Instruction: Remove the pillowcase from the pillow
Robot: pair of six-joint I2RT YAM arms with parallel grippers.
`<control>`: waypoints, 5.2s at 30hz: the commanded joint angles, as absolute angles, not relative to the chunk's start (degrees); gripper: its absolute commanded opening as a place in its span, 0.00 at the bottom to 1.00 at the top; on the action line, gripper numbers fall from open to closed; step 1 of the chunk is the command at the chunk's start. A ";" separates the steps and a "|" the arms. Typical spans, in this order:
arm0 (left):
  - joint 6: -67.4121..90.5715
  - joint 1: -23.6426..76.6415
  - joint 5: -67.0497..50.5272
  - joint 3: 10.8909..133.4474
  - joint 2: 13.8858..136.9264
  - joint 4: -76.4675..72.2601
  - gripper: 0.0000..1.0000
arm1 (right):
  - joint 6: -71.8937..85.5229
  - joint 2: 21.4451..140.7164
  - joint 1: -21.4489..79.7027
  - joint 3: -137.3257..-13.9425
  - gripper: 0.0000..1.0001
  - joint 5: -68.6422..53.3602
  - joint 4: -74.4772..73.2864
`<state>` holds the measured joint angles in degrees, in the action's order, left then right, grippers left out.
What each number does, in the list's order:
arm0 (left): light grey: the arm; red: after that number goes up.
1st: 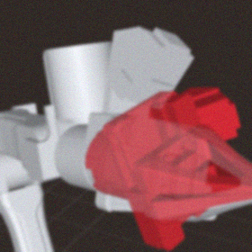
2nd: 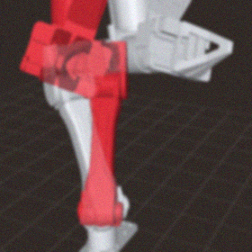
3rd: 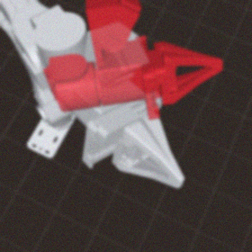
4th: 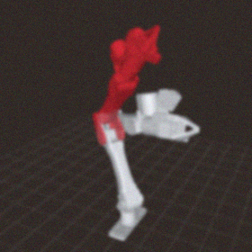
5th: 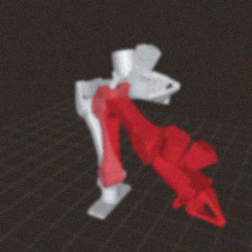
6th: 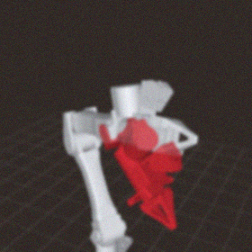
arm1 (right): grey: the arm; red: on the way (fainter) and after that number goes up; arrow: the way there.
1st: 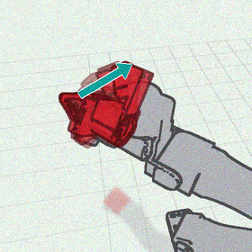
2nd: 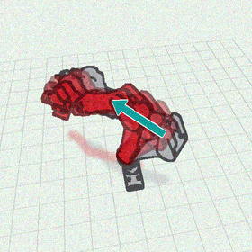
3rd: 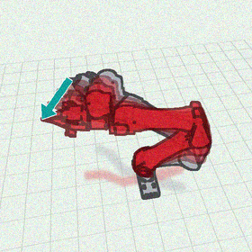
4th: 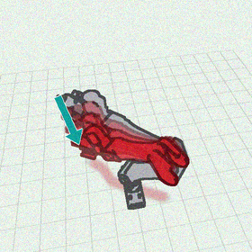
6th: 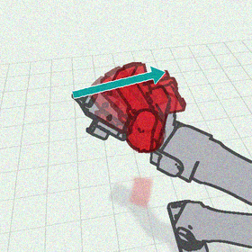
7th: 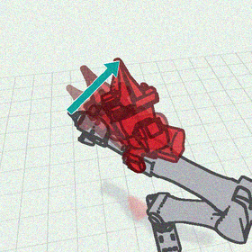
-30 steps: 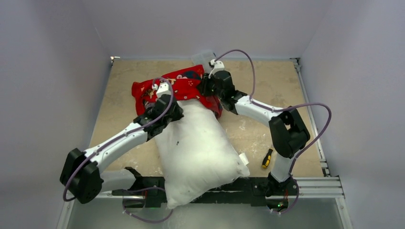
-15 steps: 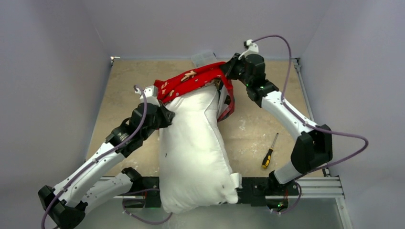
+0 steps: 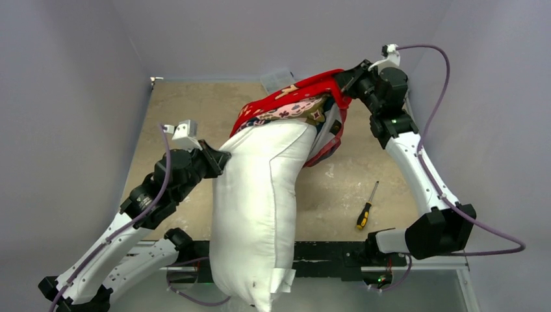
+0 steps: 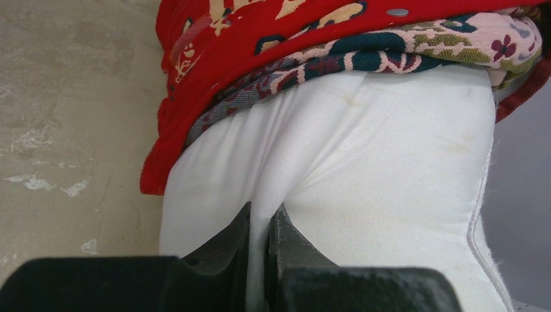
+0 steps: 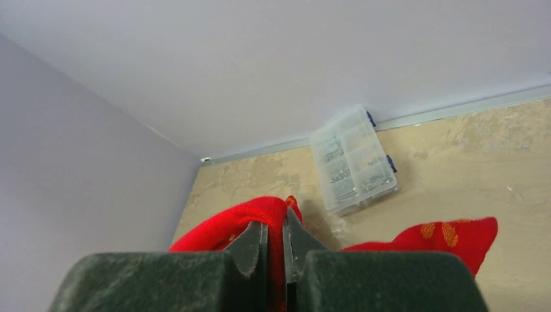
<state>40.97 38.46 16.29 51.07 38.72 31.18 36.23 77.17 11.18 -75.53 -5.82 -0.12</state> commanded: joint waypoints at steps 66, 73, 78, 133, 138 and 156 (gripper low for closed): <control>24.03 17.59 40.61 72.12 69.06 24.06 0.00 | 25.94 81.56 -8.64 -92.02 0.00 -12.09 11.01; 24.52 15.91 36.09 71.38 69.65 27.40 0.27 | 24.05 80.62 -8.53 -92.16 0.00 -10.12 15.63; 24.17 15.91 30.45 68.42 65.09 25.87 0.62 | 25.01 80.09 -8.32 -88.37 0.00 -14.71 15.92; 39.28 48.26 50.35 50.26 90.72 -34.21 0.00 | 30.92 72.44 5.84 -71.04 0.21 4.03 8.51; 37.74 48.33 49.40 52.94 91.64 -29.25 0.00 | 29.02 74.26 7.23 -71.46 0.63 0.71 6.55; 35.50 44.58 48.54 69.07 100.77 -14.34 0.00 | 30.95 70.46 19.60 -50.48 0.80 -8.22 2.89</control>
